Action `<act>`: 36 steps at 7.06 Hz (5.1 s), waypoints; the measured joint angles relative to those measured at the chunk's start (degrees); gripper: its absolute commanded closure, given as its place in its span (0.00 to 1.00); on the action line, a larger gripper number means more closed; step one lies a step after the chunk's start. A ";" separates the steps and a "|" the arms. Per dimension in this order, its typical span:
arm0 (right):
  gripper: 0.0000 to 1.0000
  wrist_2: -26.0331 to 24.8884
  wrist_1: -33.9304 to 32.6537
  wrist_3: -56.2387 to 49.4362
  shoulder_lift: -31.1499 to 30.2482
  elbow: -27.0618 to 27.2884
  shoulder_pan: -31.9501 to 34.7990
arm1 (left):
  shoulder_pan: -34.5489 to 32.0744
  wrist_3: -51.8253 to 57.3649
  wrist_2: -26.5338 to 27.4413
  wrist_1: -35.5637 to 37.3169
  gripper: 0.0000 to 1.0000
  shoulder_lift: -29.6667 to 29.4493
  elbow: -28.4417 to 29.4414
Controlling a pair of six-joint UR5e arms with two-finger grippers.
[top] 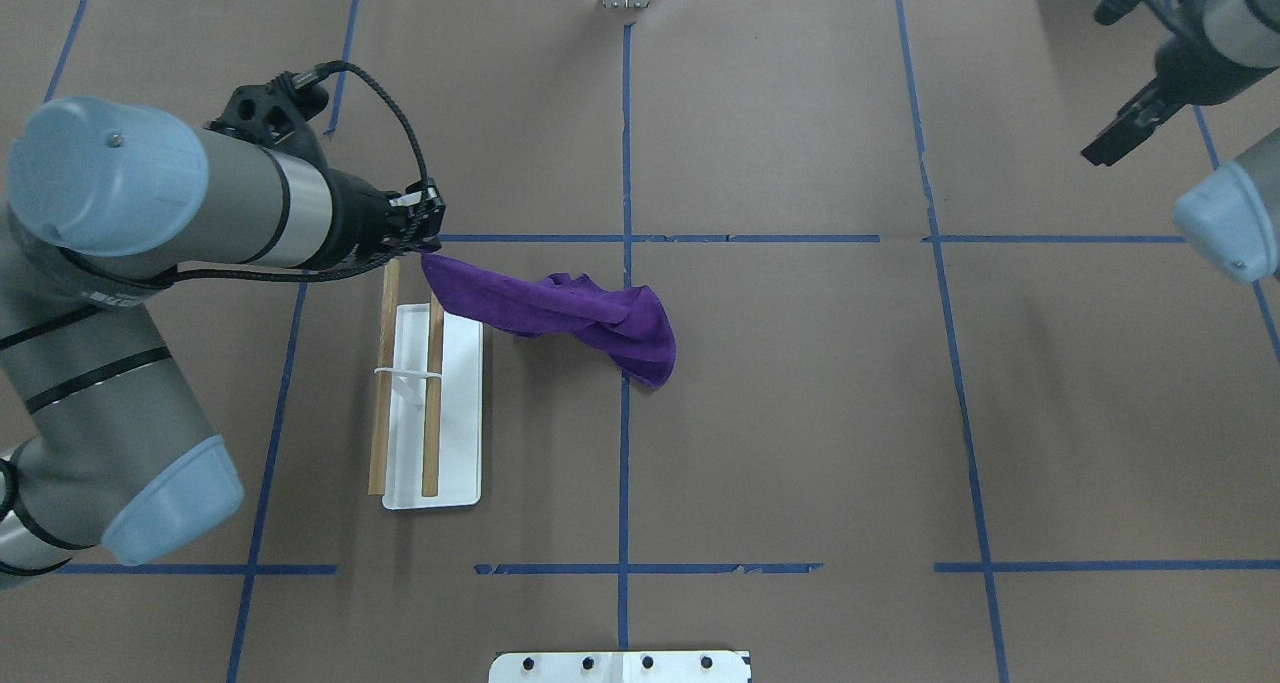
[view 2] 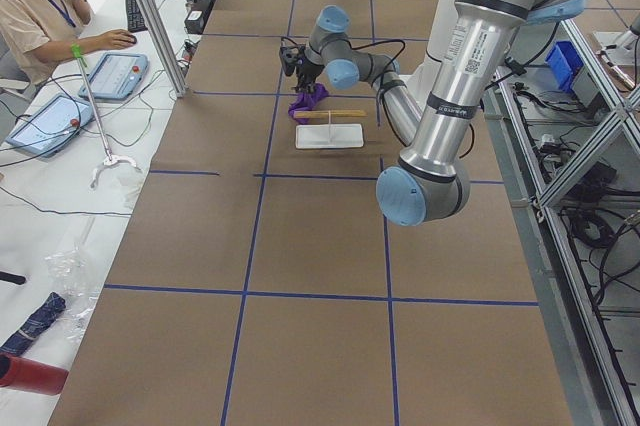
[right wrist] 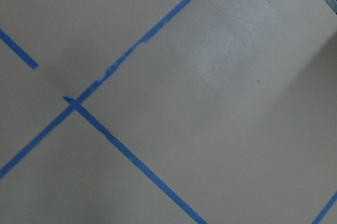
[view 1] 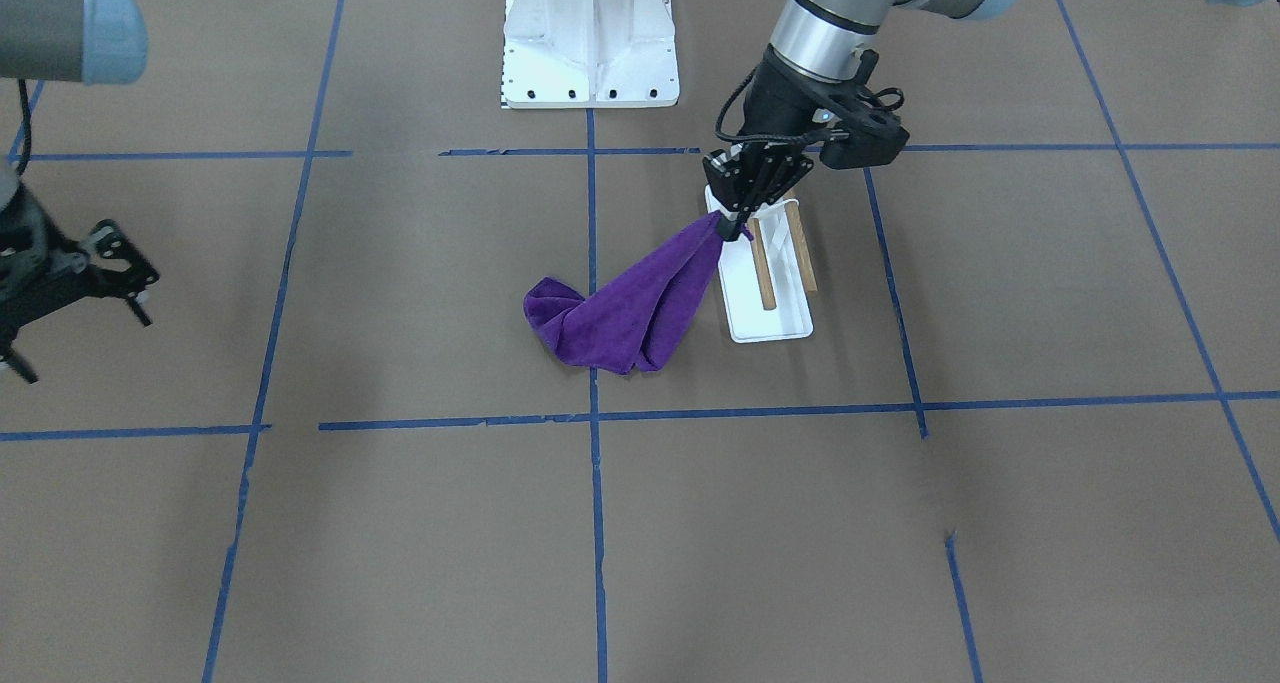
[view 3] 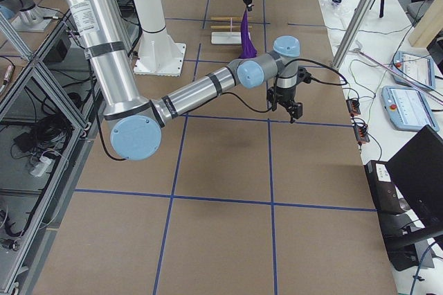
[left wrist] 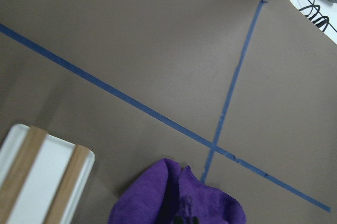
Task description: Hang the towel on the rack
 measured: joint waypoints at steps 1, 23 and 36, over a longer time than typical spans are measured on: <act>0.00 0.98 0.03 -4.03 -0.57 -2.78 2.51 | -1.30 6.10 -0.08 -0.24 1.00 3.74 -1.27; 0.00 7.23 0.63 3.01 -16.24 -10.24 21.56 | -48.69 91.03 -23.18 18.59 0.00 24.24 14.28; 0.00 7.45 0.81 3.76 -16.15 -9.94 21.56 | -53.88 88.75 -28.99 19.49 0.00 23.60 10.27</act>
